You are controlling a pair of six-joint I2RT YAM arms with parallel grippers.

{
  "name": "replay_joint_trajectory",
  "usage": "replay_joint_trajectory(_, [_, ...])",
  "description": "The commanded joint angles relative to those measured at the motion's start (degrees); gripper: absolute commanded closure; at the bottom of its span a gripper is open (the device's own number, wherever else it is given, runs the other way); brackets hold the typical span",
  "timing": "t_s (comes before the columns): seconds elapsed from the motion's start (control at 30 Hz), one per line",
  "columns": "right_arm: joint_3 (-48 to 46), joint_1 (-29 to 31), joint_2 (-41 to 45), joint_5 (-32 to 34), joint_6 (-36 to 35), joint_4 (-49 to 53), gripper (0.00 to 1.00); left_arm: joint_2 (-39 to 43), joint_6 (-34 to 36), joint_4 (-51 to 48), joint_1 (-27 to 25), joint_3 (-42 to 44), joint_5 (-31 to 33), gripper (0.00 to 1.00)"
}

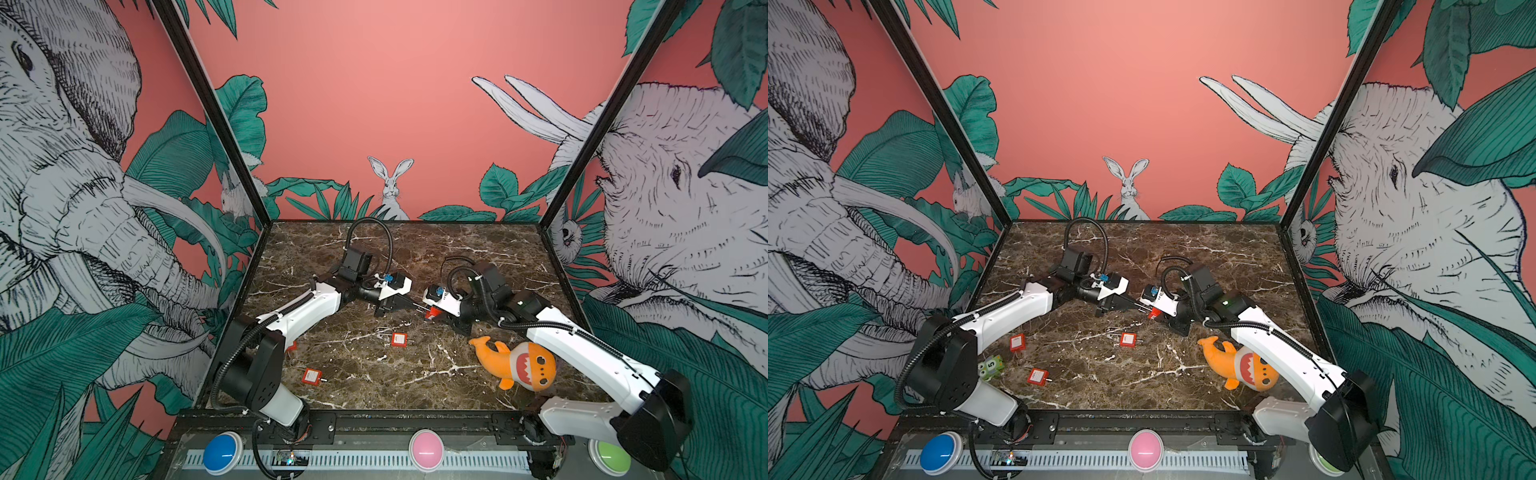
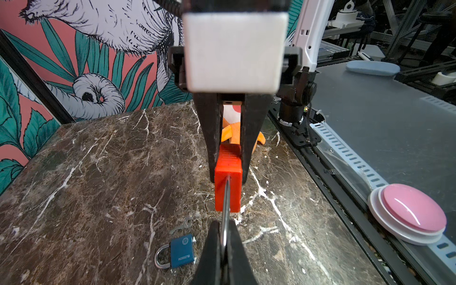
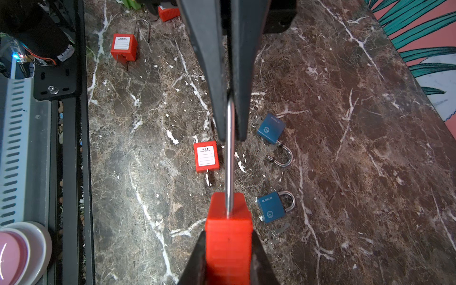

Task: Lock with the key

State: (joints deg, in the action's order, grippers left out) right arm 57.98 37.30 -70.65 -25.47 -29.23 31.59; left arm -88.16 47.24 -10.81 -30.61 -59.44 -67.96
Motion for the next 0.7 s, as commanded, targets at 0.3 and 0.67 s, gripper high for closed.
replay_joint_trajectory(0.3, [0.7, 0.3, -1.4, -2.8, 0.0, -12.0, 0.97, -2.4, -1.9, 4.2, -3.7, 0.0, -3.1, 1.0])
replay_joint_trajectory(0.67, [2.9, 0.4, -3.7, -1.7, 1.0, -11.3, 0.83, -4.3, -0.9, 3.5, -3.4, -0.9, -3.5, 1.0])
